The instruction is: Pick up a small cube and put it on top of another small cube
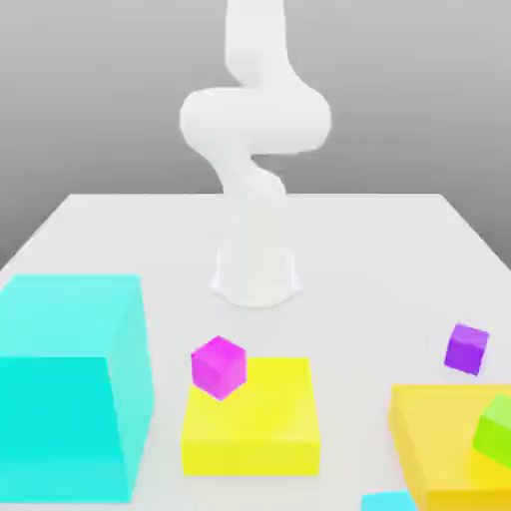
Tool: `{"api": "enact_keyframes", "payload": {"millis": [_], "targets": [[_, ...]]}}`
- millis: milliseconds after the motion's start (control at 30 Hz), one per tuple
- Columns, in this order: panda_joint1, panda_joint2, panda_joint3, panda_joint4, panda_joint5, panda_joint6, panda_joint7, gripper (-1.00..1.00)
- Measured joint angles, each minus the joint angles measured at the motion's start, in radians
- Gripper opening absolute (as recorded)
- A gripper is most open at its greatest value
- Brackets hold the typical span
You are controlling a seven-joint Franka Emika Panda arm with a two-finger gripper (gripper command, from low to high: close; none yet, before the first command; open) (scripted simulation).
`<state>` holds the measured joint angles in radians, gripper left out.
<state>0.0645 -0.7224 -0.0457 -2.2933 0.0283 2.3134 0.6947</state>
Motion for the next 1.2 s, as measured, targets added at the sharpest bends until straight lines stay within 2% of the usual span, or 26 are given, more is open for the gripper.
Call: {"api": "enact_keyframes", "payload": {"millis": [433,767,967,1200], "targets": [[0.269,0.41,-0.185,0.037,0.197,0.065,-0.586,0.0],[0.355,0.716,-0.193,0.064,0.321,0.116,-1.012,0.0],[0.365,0.881,-0.165,0.075,0.317,0.166,-1.216,0.0],[0.379,1.044,-0.139,0.081,0.218,0.242,-1.389,0.0]]}}
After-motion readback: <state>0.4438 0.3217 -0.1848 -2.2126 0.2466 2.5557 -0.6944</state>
